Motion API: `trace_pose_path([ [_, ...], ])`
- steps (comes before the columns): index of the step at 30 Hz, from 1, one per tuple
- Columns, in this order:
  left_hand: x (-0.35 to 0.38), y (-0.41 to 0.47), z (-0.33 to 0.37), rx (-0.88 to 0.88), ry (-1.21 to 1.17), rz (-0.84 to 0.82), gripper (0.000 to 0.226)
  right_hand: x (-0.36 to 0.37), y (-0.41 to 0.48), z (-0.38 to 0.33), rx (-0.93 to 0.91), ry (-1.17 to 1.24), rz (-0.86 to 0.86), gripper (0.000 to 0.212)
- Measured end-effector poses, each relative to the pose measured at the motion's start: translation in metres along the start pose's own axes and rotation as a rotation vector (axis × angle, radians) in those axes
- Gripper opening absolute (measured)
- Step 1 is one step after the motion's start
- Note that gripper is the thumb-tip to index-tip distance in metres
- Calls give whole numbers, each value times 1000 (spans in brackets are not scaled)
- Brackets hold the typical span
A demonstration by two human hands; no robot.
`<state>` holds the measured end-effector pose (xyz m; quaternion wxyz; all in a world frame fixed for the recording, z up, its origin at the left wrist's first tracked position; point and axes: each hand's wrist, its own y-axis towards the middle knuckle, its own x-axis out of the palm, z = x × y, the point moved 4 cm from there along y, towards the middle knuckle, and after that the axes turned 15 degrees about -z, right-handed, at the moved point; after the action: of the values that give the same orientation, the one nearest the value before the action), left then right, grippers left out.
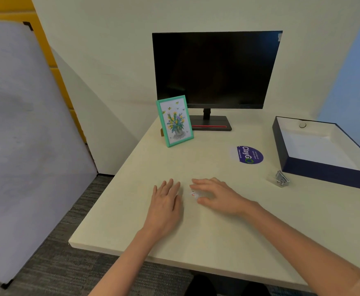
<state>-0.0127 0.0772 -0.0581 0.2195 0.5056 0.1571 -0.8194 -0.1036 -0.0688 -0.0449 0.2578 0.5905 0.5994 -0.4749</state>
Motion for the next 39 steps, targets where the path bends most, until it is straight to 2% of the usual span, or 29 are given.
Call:
trace_pose_path([
  [4,-5,1,-3,23,-38,50,45,2,10,-6,-67,-174,-79,39],
  [6,-8,2,-6,19,-46,69,44,2,12,-7,-96,-243,-32,26],
  [8,-10,3,-10,16,-51,88,44,3,15,-5,-94,-292,26,23],
  [15,-11,4,-13,10,-59,94,42,3,13,-10,-118,-317,100,25],
  [23,-8,4,-8,43,-26,101,40,11,13,-11,-140,-292,233,15],
  [25,-6,4,-5,73,-29,102,37,11,12,-9,-143,-194,283,14],
  [29,0,8,5,96,-24,53,36,0,13,9,42,409,414,18],
  [31,2,14,9,110,-16,9,37,-5,13,19,120,615,447,20],
  [35,3,26,18,160,5,-39,34,-8,6,29,134,894,415,20],
  [39,10,29,35,365,118,-76,28,-11,-1,31,88,1064,430,14],
])
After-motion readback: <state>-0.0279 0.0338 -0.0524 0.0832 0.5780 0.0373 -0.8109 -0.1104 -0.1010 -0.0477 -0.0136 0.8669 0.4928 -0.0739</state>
